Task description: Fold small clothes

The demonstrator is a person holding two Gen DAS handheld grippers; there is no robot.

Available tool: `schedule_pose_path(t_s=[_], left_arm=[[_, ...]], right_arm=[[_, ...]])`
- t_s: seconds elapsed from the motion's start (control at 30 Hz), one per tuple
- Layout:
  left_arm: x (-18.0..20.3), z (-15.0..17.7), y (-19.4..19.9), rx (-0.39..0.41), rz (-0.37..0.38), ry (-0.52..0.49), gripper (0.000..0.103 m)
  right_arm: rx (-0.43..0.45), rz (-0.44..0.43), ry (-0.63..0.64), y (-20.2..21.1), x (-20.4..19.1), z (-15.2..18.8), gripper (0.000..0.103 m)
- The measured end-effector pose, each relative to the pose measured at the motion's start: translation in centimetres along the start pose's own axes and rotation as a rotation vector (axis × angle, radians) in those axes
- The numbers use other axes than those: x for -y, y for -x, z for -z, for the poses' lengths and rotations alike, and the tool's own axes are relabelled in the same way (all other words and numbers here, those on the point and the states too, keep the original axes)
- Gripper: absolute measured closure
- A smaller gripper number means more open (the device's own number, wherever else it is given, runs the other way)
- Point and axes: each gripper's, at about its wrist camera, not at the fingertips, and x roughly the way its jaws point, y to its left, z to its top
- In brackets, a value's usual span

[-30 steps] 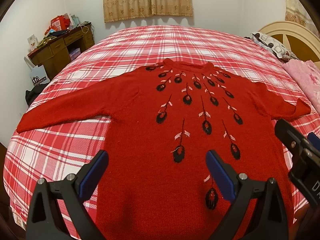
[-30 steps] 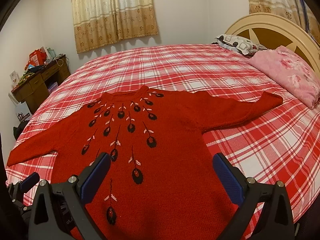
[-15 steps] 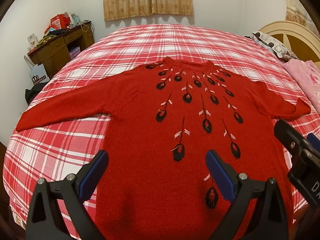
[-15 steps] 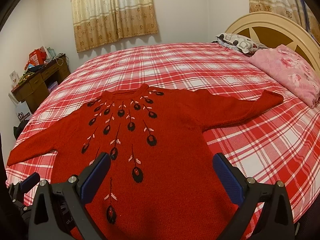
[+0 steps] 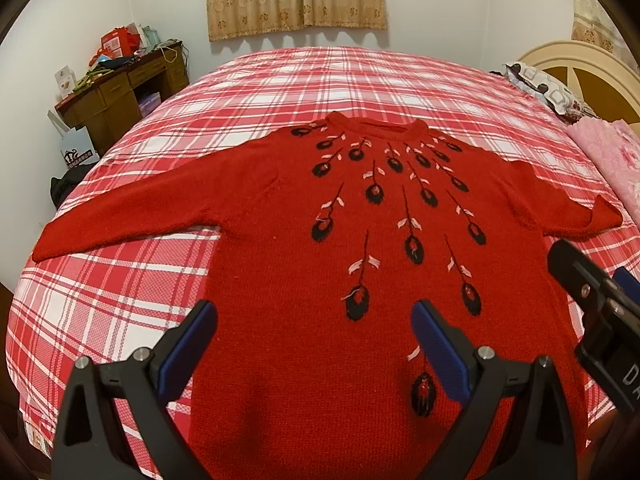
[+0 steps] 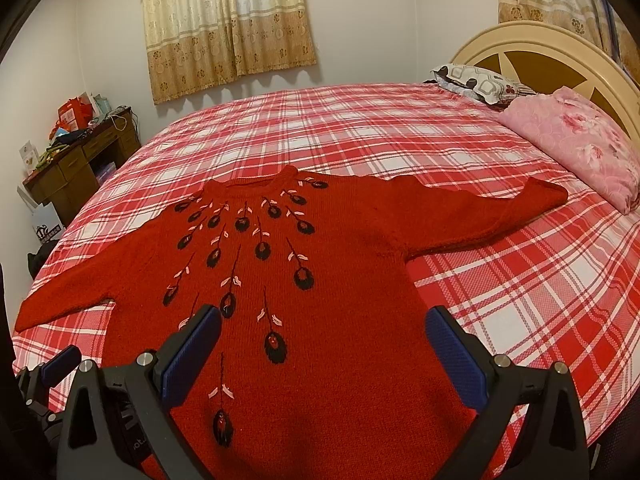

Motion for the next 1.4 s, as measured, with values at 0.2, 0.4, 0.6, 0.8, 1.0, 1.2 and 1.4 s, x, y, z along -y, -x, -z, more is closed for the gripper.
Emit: schedule_pose_path(t_s=[0.2,0.4,0.6,0.8,1.0,1.2,1.4], left_arm=[[0.0,0.1,-0.1,-0.002,0.002,0.002,0.004],[-0.2,0.1,-0.2,0.007,0.039,0.001,0.003],[-1.7,-1.3,0.0,0.065,0.056,0.026,0.003],[-3.4,-2.4,-0.8,0.058,0.049,0.083,0.003],[-4.5,-2.5,-2.4,0.011,0.029,0.121,0.003],[-4.2,-2.7,-4.0,-0.028,0.010,0.125,0.003],[-3.8,-2.8,-5.5,-0.052,-0.017,0.104,0.003]], right_arm=[[-0.012,0.004,-0.001,-0.3,0.0,0.0,0.001],[0.007,0.014,-0.001,-0.8,1.1,-0.7,0.001],[0.061,0.059,-0.067,-1.2,5.9,-3.4,0.001],[0.083,0.121,-0.286,-3.1,17.0,-8.1,0.009],[0.012,0.262,-0.426,-8.0,28.3,-12.6,0.015],[-0.074,0.382,-0.418,-14.3,33.8,-15.6,0.022],[-0.220,0.488,-0.346,-21.0,35.3,-17.1,0.023]])
